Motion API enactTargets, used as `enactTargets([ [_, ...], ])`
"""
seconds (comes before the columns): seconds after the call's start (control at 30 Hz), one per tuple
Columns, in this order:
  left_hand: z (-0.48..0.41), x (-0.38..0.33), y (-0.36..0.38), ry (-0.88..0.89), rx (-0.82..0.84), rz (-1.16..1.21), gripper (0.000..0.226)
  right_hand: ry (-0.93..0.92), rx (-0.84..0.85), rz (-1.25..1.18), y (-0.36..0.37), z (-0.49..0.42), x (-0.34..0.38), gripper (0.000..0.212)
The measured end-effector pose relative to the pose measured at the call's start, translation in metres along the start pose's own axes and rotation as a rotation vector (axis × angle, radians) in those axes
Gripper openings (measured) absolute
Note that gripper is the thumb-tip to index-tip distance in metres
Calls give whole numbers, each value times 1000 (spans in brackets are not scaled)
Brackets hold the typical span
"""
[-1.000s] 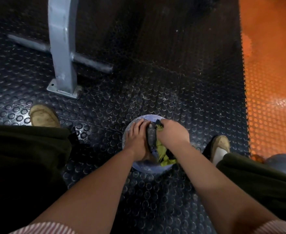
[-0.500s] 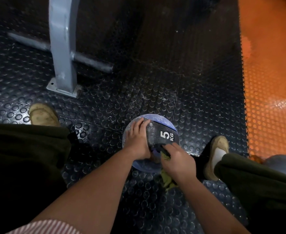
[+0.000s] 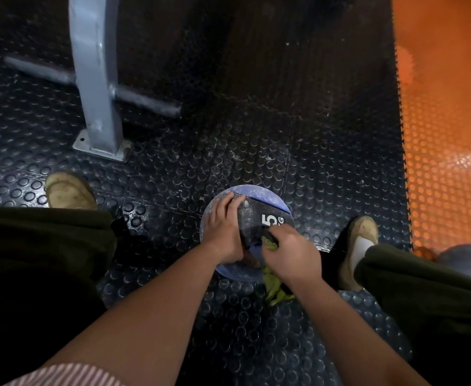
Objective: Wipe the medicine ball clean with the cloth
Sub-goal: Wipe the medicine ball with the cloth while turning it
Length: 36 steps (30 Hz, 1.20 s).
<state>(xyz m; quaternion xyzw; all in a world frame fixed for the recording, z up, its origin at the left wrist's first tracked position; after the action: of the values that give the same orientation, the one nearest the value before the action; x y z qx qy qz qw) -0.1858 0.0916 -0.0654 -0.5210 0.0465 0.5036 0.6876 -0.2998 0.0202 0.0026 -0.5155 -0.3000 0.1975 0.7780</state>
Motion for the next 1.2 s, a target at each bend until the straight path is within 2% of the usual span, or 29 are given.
enactTargets([
  [0.1,1,-3,0,5,-1,-24,134,82,-47,-80,-5,-3,-9,23],
  [0.2,-1,-4,-1,-15,-6,-31,124,106,-65,-94,-7,-7,-4,22],
  [0.37,1,-7,1,-24,2,-79,115,-42,16,19,-7,-16,11,20],
  [0.47,9,-8,6,-7,6,-12,120,108,45,-27,-17,-31,-4,19],
  [0.57,12,-9,8,3,-6,-25,114,229,104,-121,-28,-47,-19,19],
  [0.63,11,-7,6,7,-20,-26,109,186,130,-96,-29,-51,-12,17],
  [0.8,10,2,1,33,-10,17,111,42,169,-129,-8,-38,22,9],
  [0.93,10,5,-1,28,15,12,123,251,109,-248,-11,-37,-14,13],
  [1.03,10,5,-2,53,30,-30,137,400,96,-275,-12,-32,-42,27],
  [1.1,11,2,1,40,31,-54,137,394,90,-253,-12,-32,-41,24],
  [1.2,12,0,6,7,-3,-33,119,292,71,-233,-11,-34,-16,13],
])
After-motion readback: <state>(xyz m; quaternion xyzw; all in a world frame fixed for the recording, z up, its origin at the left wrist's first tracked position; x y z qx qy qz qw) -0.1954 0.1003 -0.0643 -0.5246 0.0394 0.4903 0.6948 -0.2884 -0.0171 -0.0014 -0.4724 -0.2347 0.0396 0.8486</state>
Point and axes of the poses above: each hand's wrist, its own z-axis away from the middle knuckle, its own y-axis out of the palm, x = y × z, the point moved 4 cm from there along -z, towards the middle knuckle, and after that the axes turned 1 degree about y, right-handed, at the moved point
